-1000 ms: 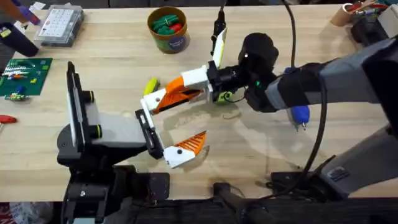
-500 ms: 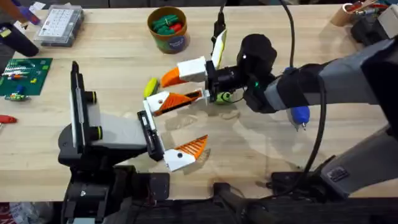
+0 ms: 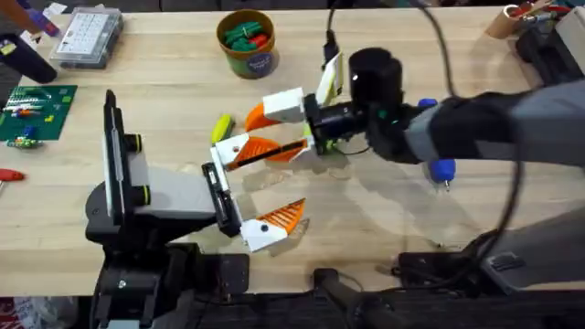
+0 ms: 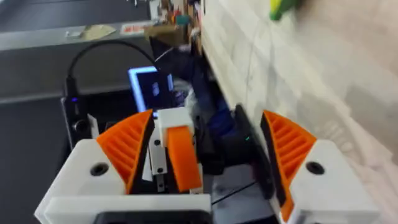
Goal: Pick up the gripper from the table and insert it into the empty holder that is missing its gripper. Then pick up a screw, insert it into the mounting hole, and use the screwdriver to tighten it. Finally, clean up the table by picking up the vegetable and placing it into the bucket.
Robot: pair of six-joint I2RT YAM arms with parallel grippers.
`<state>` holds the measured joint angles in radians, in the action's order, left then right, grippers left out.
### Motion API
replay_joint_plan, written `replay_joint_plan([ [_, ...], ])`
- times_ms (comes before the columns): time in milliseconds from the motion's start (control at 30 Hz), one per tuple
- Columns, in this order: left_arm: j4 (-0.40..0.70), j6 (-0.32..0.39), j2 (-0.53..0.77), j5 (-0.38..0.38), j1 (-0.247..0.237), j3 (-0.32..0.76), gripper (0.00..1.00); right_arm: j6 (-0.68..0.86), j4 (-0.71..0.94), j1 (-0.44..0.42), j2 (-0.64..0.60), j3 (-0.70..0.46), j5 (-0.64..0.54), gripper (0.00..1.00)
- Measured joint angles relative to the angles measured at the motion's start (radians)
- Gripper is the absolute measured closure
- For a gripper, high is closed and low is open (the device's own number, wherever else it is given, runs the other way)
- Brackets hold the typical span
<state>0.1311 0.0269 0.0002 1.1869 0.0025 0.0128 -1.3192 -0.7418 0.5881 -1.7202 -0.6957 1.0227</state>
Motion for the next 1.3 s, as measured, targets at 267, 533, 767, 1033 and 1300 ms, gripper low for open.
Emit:
replay_joint_plan([
  [267,0.001,0.0,0.0,0.002,0.0,0.0,0.015,0.279,0.228,-0.117,0.209,-0.036,-0.063,0.005],
  [533,0.001,0.0,0.0,0.003,0.0,0.0,0.015,0.76,1.041,-0.27,0.347,-0.273,-0.116,0.004],
  [767,0.001,0.0,0.0,0.003,0.0,0.0,0.015,1.045,1.453,-0.248,0.419,-0.396,-0.363,0.005],
  [1033,0.001,0.001,0.0,0.004,0.0,0.0,0.015,1.188,1.587,-0.199,0.588,-0.4,-0.629,0.003],
  [1300,0.001,0.0,0.0,0.003,0.0,0.0,0.015,1.231,1.598,-0.196,0.659,-0.254,-0.743,0.003],
])
